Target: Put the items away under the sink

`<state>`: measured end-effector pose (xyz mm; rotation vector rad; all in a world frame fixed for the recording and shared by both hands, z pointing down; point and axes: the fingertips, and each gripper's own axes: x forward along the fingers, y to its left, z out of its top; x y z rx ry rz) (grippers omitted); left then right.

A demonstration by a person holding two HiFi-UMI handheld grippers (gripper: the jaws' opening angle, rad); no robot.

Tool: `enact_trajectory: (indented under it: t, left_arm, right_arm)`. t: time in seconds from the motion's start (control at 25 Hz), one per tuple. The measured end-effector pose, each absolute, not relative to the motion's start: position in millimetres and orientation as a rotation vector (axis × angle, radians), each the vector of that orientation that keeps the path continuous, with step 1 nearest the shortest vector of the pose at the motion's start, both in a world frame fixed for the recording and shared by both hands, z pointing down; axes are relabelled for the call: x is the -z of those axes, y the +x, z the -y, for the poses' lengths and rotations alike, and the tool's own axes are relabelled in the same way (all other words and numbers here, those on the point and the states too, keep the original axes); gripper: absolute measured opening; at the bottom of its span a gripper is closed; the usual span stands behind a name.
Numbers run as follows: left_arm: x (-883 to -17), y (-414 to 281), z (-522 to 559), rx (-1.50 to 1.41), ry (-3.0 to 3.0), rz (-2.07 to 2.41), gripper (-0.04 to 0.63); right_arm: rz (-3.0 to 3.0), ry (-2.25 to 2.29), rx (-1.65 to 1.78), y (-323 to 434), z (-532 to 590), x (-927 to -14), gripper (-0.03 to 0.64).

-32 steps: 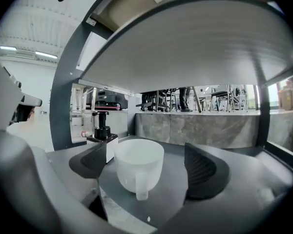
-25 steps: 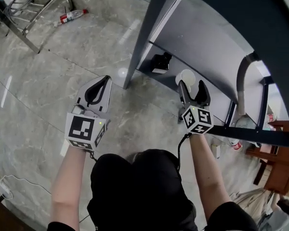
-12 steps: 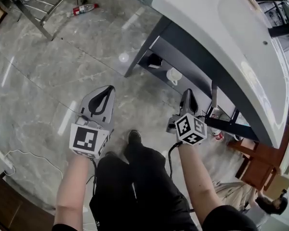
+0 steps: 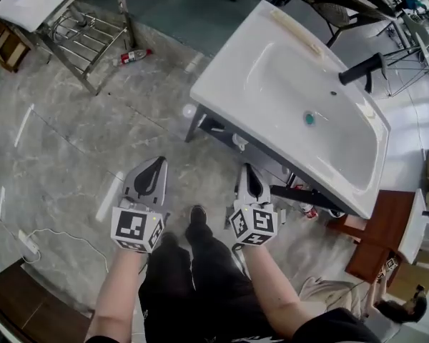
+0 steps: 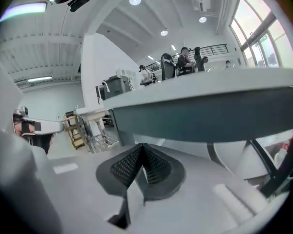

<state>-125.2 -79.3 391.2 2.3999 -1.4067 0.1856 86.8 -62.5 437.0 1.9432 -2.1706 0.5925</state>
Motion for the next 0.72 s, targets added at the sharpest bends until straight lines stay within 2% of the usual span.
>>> enact_trajectory:
  t: [0.36, 0.72]
  left_arm:
    - [-280.9, -63.5, 89.9, -0.162, 2.456, 1.38, 0.009]
    - [-211.8, -51.8, 123.1, -0.171, 2.453, 1.485, 0.009]
  right_arm:
    - [2.368, 1.835, -0.537, 82.7, 78.2, -320.1, 0.003]
    - [2.331, 1.997, -0.49, 186.7, 121.0, -251.7, 0.003]
